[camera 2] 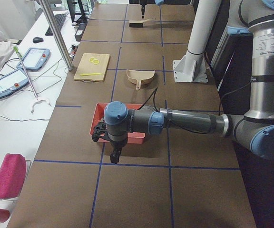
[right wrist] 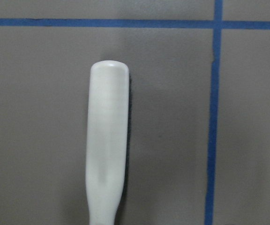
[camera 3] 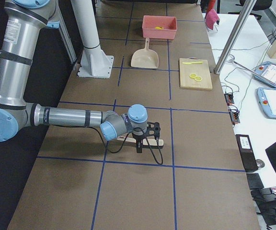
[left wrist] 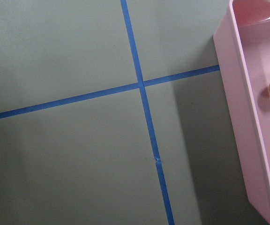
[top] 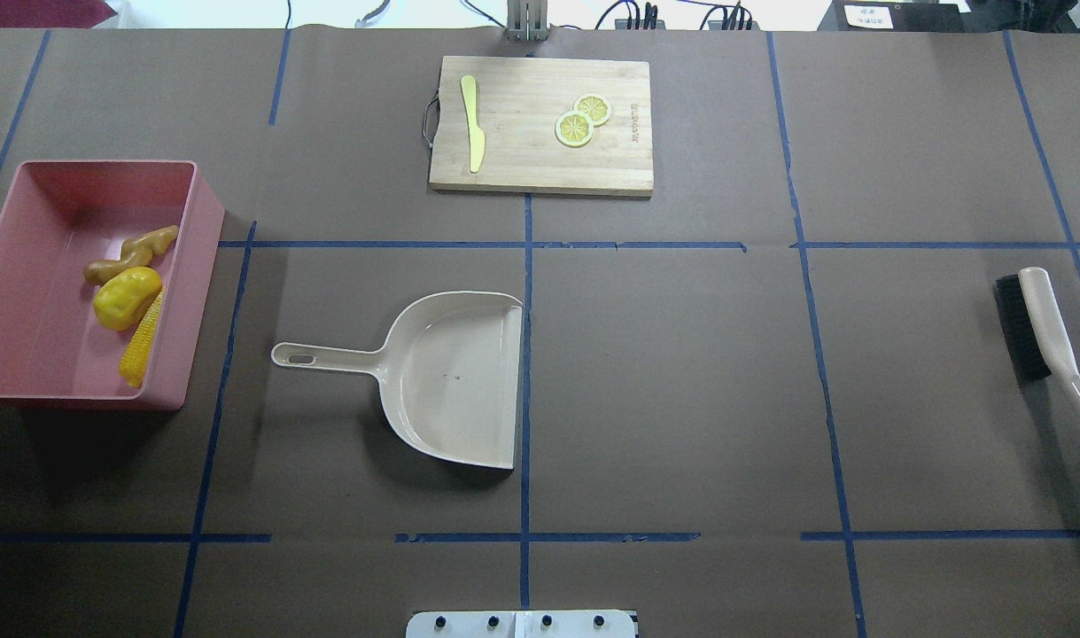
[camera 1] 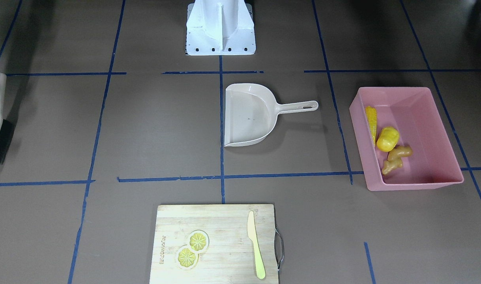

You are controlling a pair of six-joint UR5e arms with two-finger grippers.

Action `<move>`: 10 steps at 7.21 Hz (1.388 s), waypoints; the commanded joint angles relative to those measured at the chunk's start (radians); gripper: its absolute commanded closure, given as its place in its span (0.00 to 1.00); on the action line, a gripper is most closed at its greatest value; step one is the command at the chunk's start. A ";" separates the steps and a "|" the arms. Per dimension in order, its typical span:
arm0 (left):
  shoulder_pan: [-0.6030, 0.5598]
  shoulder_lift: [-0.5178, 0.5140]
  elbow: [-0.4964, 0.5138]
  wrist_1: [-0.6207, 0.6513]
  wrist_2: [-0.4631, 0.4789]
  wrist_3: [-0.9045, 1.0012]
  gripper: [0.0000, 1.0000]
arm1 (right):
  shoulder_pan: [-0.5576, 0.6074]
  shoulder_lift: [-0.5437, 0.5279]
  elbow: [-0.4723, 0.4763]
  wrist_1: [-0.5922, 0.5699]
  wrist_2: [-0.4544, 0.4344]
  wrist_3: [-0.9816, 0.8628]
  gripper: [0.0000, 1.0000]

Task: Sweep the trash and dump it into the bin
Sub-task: 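Lower the brush onto the table and release it with the right gripper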

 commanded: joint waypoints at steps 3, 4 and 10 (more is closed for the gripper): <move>0.000 0.002 -0.002 0.003 0.005 0.000 0.00 | 0.284 0.063 0.144 -0.506 -0.029 -0.455 0.00; 0.000 0.000 0.001 0.004 0.005 0.002 0.00 | 0.281 0.068 0.120 -0.503 -0.055 -0.452 0.00; 0.003 0.038 0.007 0.000 0.000 0.011 0.00 | 0.212 0.073 0.080 -0.422 -0.049 -0.417 0.00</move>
